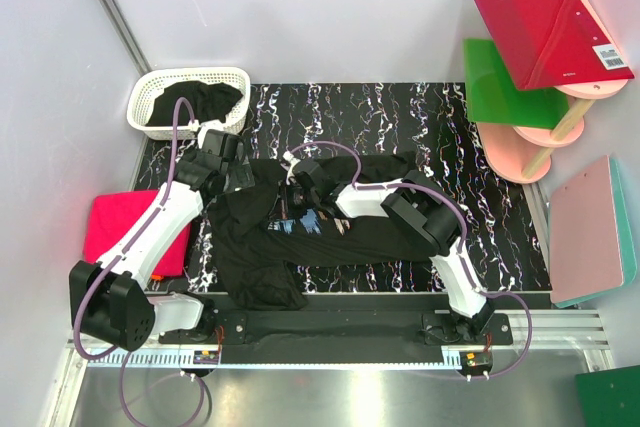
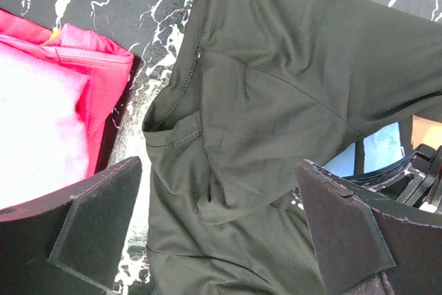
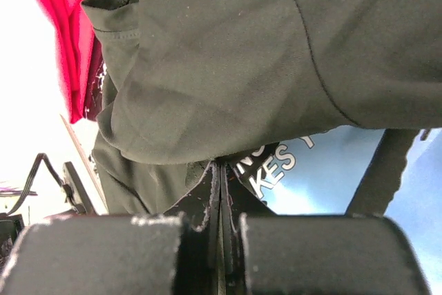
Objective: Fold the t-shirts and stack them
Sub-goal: Fold the flattened tshirt in 1/3 of the way
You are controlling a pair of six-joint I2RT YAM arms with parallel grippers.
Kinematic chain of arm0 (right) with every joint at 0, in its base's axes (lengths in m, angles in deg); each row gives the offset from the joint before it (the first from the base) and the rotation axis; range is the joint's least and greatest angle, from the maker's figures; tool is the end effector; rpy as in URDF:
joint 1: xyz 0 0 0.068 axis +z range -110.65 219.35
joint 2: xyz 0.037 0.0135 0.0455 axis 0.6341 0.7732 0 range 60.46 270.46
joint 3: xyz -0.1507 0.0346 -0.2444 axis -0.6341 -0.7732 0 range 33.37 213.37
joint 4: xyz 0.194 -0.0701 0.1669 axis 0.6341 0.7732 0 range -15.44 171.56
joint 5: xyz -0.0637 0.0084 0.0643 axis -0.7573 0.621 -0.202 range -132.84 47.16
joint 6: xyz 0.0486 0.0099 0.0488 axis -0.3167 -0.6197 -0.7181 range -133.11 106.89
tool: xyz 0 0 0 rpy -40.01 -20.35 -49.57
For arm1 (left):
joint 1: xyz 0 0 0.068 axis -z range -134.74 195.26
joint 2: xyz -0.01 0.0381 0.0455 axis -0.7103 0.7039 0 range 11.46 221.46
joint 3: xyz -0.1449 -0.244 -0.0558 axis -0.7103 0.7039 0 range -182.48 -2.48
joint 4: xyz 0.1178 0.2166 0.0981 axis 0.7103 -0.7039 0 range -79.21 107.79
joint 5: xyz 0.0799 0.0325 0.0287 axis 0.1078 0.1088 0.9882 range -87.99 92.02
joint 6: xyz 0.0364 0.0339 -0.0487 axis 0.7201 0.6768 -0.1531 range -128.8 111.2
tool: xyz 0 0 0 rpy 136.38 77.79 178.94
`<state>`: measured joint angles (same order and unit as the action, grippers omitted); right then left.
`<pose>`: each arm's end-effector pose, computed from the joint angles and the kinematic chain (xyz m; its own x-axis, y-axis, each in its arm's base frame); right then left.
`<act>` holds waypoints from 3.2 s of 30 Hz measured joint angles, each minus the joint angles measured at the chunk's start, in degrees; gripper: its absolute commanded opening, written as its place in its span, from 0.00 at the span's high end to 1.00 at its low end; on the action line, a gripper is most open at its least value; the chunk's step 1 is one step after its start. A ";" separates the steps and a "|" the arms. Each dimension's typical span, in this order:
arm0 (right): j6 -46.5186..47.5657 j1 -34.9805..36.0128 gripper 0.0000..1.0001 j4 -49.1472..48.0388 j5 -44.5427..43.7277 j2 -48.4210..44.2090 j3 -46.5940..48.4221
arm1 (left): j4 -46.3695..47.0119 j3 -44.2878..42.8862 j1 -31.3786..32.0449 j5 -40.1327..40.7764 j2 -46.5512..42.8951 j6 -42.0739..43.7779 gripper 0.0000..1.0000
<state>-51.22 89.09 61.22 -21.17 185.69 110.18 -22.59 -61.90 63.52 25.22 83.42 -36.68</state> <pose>0.3045 0.3919 0.1237 -0.8505 -0.1166 -0.5129 -0.4824 0.5618 0.6721 0.2589 -0.0619 0.2845 -0.6989 -0.2219 -0.6800 -0.2990 0.9542 -0.0041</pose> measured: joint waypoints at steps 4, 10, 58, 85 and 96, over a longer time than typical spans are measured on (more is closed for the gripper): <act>0.57 0.00 1.00 0.39 -0.68 -0.07 0.00 | -0.04 0.00 0.00 0.00 0.02 -0.02 0.01; 2.03 0.04 1.00 3.19 -4.31 -2.43 -0.52 | -0.04 0.02 0.00 0.00 0.26 -0.02 0.01; 15.04 -22.80 0.87 24.74 -46.64 -18.56 -10.23 | 4.28 -1.40 1.70 -7.52 19.21 2.25 0.49; 17.79 -27.89 0.26 24.06 -49.37 -22.47 -11.45 | 4.55 -1.62 1.70 -7.72 21.77 2.89 0.12; 15.78 -29.20 0.35 24.76 -51.06 -28.92 -17.33 | 4.74 -1.62 1.70 -7.76 22.71 2.86 0.13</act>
<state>-35.44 59.89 85.98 -72.23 156.77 92.85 -17.85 -63.52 65.23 17.46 106.13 -33.82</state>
